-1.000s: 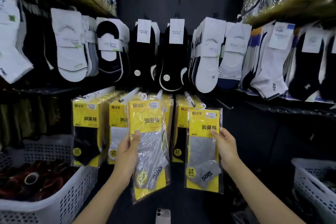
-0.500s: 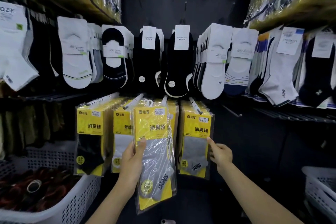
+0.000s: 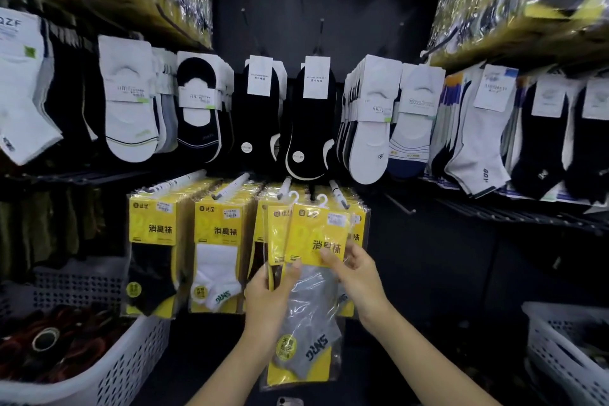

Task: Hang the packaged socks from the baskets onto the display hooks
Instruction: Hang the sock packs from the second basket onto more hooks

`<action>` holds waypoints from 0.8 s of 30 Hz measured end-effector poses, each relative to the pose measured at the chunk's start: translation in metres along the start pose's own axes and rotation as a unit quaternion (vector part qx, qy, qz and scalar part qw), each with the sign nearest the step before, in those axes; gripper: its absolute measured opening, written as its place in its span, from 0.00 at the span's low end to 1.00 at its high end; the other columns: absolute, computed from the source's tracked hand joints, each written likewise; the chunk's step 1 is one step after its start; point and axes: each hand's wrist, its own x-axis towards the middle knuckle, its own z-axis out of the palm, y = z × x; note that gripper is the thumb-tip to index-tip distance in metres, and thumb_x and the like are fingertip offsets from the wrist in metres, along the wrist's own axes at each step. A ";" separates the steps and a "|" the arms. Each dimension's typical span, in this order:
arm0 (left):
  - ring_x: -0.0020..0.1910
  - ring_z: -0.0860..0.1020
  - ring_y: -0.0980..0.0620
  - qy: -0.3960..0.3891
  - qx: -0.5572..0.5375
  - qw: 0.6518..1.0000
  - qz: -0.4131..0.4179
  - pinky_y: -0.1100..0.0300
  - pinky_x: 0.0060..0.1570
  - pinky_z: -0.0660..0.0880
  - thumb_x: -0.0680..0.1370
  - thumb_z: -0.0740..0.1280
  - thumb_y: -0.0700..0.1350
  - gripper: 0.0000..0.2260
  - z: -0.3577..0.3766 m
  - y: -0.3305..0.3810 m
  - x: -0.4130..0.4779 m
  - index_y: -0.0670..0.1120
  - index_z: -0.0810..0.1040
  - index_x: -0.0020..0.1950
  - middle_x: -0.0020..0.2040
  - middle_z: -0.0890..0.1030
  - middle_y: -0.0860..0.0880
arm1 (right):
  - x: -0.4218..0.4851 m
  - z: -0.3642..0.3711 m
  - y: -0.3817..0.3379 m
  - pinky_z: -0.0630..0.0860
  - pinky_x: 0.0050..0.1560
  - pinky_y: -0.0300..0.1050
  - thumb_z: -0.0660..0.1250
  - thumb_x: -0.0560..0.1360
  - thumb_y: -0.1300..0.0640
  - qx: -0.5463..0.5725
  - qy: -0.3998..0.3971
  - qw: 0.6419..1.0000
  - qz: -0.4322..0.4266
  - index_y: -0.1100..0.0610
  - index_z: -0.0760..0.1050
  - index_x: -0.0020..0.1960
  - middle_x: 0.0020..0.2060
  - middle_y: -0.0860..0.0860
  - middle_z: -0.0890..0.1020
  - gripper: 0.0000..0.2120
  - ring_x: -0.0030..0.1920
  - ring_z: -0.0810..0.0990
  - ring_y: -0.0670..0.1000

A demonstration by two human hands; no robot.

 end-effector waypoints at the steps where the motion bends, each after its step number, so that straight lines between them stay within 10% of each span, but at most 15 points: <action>1: 0.46 0.84 0.50 -0.004 -0.006 1.000 0.003 0.48 0.50 0.79 0.69 0.73 0.55 0.14 0.003 0.001 -0.003 0.51 0.81 0.50 0.45 0.85 0.51 | -0.002 -0.001 0.000 0.79 0.43 0.36 0.72 0.72 0.57 0.010 0.011 1.000 -0.017 0.59 0.76 0.58 0.51 0.51 0.83 0.15 0.47 0.83 0.44; 9: 0.38 0.78 0.71 -0.019 0.023 0.999 0.033 0.79 0.33 0.69 0.75 0.63 0.56 0.10 0.002 0.008 -0.003 0.53 0.80 0.46 0.37 0.83 0.61 | -0.004 -0.038 0.016 0.79 0.42 0.35 0.68 0.75 0.60 0.009 0.058 0.998 0.001 0.55 0.77 0.54 0.46 0.48 0.85 0.08 0.47 0.84 0.45; 24: 0.32 0.70 0.69 0.052 0.068 0.994 0.072 0.71 0.34 0.64 0.78 0.62 0.53 0.08 -0.033 0.017 0.027 0.59 0.71 0.38 0.32 0.70 0.63 | 0.055 -0.058 0.015 0.78 0.51 0.43 0.61 0.79 0.64 -0.093 0.069 0.993 -0.007 0.55 0.75 0.48 0.47 0.52 0.83 0.06 0.49 0.82 0.49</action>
